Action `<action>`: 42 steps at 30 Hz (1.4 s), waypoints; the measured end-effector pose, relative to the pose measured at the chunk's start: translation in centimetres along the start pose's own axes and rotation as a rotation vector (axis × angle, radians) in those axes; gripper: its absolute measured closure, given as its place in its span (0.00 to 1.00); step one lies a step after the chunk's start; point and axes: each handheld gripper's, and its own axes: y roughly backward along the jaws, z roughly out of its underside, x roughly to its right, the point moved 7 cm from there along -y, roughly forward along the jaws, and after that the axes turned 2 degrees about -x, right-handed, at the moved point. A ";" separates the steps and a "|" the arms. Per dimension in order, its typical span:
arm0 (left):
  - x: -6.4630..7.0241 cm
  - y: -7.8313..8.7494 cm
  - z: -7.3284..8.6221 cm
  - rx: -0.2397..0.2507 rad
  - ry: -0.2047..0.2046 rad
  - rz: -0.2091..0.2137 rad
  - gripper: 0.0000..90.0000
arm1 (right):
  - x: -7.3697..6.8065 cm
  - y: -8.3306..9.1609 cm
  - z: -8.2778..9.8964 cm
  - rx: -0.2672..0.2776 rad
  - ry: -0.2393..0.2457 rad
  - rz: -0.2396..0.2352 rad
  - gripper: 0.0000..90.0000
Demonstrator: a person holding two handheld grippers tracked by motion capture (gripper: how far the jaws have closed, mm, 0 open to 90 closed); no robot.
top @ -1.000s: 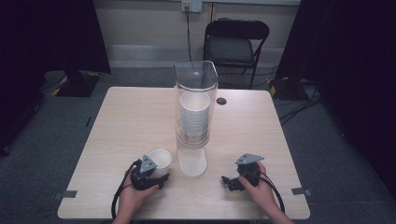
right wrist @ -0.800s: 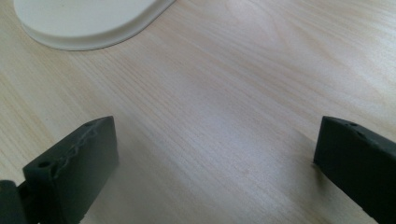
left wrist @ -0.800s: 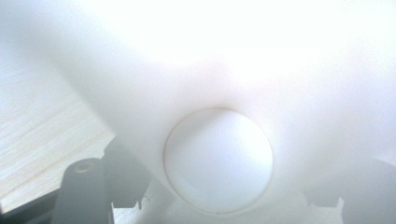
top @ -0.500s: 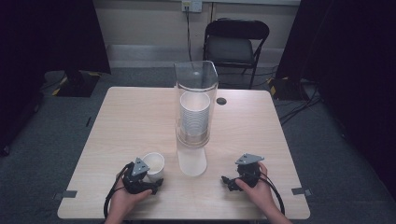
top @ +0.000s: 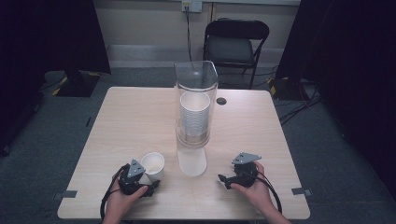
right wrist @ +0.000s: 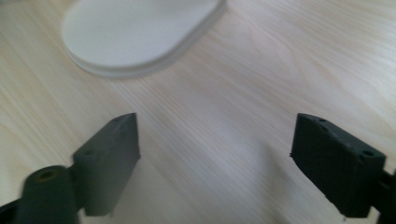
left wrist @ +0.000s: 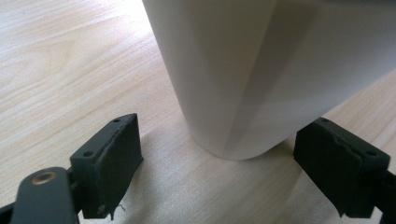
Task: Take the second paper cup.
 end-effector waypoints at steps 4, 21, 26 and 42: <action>0.0 0.0 0.0 0.000 0.000 0.000 0.16 | -1.2 0.0 -1.5 0.024 0.009 -0.032 0.16; 0.0 0.0 0.0 -0.001 0.000 -0.001 0.16 | -4.2 0.1 -7.0 0.111 0.050 -0.111 0.18; 0.0 0.0 0.0 -0.003 0.001 0.000 0.16 | -4.6 0.0 -8.2 0.139 0.035 -0.136 0.19; -0.1 -0.1 -0.1 -0.006 -0.005 -0.003 0.14 | -4.7 -0.5 -12.1 0.262 0.030 -0.123 0.21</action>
